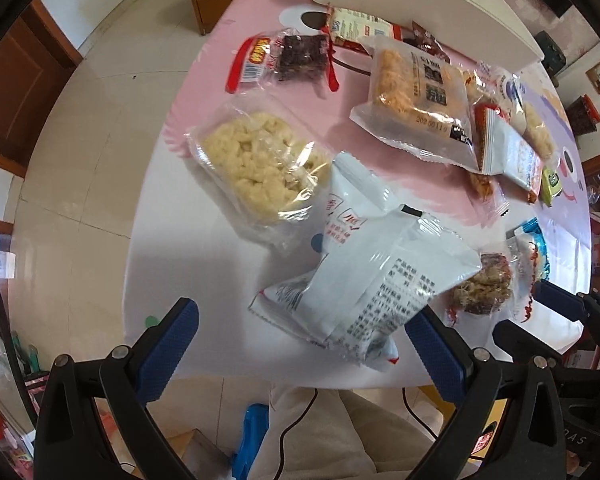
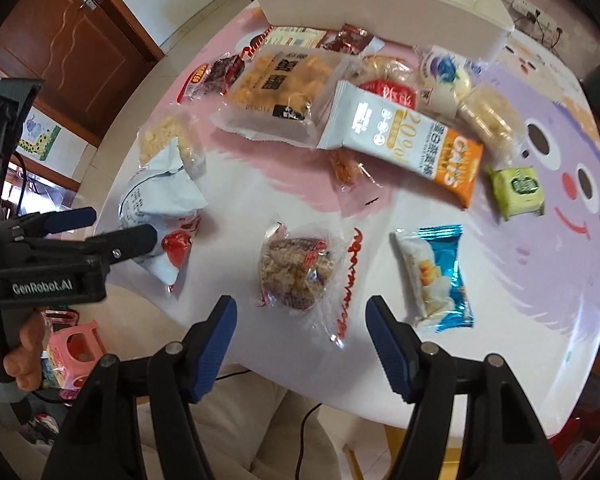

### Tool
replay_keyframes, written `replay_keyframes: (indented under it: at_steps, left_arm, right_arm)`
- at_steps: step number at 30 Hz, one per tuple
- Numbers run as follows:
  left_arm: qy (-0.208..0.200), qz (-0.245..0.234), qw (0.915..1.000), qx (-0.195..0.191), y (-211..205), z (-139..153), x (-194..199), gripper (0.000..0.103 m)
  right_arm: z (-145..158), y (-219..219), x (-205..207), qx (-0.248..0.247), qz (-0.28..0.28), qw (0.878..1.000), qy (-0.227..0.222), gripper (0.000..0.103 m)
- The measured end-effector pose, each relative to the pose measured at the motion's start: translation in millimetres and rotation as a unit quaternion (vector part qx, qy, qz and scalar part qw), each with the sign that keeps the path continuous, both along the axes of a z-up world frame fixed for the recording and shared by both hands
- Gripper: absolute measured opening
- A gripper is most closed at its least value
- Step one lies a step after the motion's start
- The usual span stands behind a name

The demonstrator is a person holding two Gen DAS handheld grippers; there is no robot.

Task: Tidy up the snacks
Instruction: 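Grasp the white printed snack bag with the left gripper while the right grasps the nut packet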

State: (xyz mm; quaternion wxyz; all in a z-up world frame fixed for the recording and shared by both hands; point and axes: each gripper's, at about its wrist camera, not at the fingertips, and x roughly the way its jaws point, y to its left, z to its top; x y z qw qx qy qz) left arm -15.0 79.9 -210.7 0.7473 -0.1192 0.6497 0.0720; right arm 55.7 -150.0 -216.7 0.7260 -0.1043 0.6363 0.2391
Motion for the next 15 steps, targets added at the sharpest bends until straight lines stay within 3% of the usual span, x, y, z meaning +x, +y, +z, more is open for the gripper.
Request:
replay_keyframes:
  at_steps: [5, 9, 12, 15]
  left_arm:
    - [0.007, -0.008, 0.9999, 0.004, -12, -15, 14, 0.101]
    - [0.018, -0.006, 0.9998, -0.004, -18, -27, 23, 0.088]
    - [0.035, 0.002, 0.9992, -0.018, -20, -43, 27, 0.072]
    - [0.036, 0.007, 0.9991, -0.021, -17, -48, 26, 0.067]
  right_arm:
    - [-17, 6, 11, -0.004, -0.015, 1.0, 0.013, 0.067]
    - [-30, 16, 14, -0.016, -0.008, 1.0, 0.015, 0.066]
    - [-40, 21, 14, -0.023, -0.001, 1.0, 0.022, 0.054]
    - [-41, 25, 11, -0.018, 0.011, 1.0, 0.019, 0.043]
